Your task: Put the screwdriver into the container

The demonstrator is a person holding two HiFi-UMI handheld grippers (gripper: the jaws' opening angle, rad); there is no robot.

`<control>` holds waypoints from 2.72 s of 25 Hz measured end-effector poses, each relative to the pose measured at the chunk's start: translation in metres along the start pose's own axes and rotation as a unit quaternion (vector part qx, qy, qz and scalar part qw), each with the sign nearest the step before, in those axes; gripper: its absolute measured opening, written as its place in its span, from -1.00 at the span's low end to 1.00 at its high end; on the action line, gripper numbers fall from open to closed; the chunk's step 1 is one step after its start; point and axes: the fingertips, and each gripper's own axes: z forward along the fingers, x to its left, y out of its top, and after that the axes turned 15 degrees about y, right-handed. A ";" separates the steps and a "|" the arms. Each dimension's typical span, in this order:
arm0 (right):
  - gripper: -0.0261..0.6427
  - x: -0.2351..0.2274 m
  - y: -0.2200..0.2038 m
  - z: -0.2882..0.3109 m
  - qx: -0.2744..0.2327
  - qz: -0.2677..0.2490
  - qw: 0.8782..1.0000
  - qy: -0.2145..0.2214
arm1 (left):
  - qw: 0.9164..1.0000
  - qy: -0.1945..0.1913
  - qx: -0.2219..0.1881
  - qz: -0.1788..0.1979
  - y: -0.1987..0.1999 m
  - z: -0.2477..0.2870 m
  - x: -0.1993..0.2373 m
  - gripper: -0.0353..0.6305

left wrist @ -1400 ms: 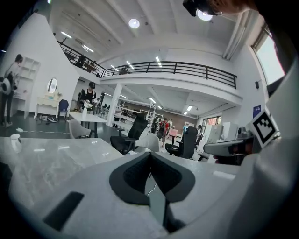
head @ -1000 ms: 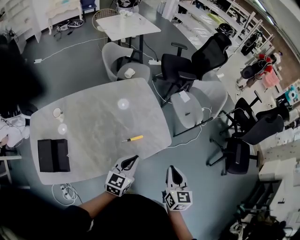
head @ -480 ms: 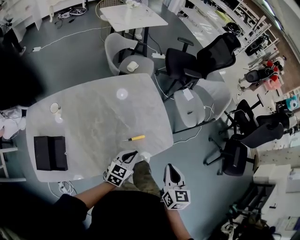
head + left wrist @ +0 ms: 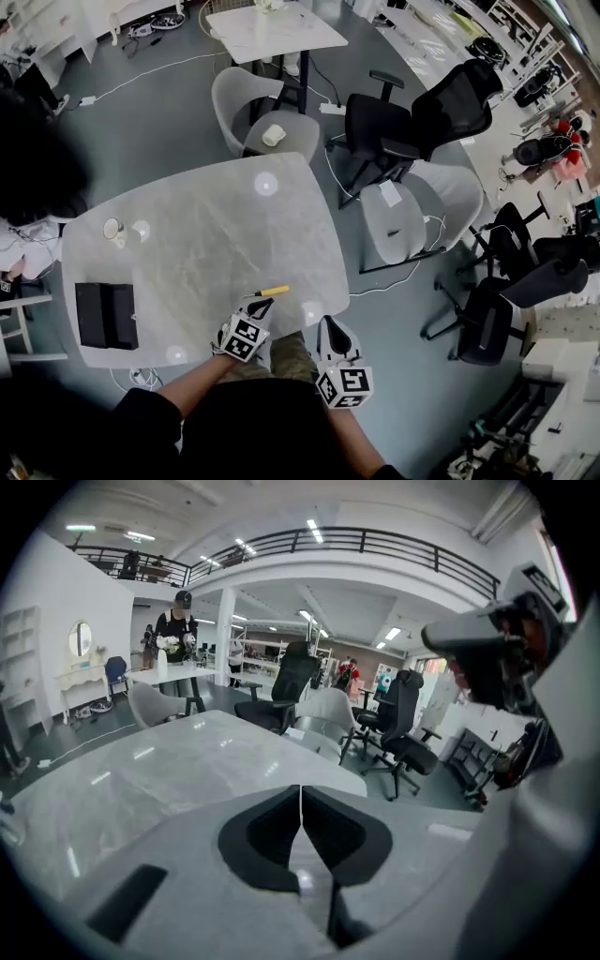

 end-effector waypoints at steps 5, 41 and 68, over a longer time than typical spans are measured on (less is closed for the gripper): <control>-0.89 -0.044 0.022 0.017 -0.005 0.005 1.000 0.022 | 0.997 -0.005 0.078 0.007 -0.028 0.067 -0.004 -0.83; -0.89 -0.065 0.049 0.095 0.018 -0.059 0.992 0.106 | 0.987 0.046 0.127 0.083 -0.066 0.077 0.047 -0.65; -0.89 0.347 -0.020 0.164 0.031 -0.145 0.959 0.240 | 0.932 0.267 -0.141 -0.204 -0.113 -0.343 0.273 -0.65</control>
